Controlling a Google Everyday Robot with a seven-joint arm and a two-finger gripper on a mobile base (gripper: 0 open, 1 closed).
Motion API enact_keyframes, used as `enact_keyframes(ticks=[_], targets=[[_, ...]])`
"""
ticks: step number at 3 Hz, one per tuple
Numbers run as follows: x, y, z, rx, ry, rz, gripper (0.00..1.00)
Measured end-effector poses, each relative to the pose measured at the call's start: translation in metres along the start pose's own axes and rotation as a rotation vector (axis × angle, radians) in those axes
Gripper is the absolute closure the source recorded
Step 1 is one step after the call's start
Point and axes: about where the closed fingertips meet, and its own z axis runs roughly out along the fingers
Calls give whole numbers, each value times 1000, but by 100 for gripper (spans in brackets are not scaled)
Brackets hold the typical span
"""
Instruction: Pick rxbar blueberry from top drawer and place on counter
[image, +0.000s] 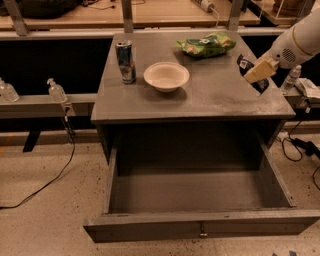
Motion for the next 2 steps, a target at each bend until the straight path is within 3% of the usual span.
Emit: enact_keyframes(ticks=[1, 2], targets=[[0, 1, 3, -4, 1, 1, 5], [0, 2, 5, -8, 2, 1, 0]])
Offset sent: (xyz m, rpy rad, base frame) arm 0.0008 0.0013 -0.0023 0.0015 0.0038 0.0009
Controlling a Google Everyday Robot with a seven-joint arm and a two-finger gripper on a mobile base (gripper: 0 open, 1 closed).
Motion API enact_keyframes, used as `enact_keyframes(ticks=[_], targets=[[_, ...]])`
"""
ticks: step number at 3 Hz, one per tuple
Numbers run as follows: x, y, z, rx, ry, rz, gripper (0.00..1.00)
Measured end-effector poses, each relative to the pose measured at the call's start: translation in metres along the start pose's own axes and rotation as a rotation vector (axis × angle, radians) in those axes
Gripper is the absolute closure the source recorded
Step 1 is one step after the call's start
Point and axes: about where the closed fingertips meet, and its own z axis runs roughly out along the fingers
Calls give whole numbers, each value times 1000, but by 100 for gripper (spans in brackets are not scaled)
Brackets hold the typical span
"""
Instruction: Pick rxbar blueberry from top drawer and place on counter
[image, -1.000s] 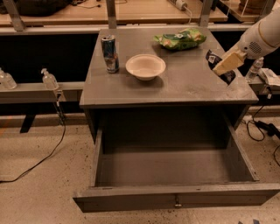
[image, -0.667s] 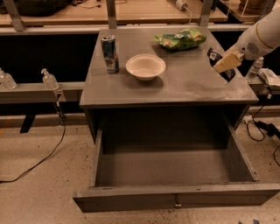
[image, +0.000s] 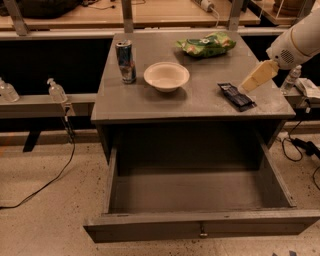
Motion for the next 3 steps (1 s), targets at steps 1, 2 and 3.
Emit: enact_keyframes(ticks=[1, 2, 3], targets=[[0, 0, 0, 0, 0, 0, 0], [-3, -1, -9, -17, -52, -4, 0], [2, -15, -40, 49, -74, 9, 0]])
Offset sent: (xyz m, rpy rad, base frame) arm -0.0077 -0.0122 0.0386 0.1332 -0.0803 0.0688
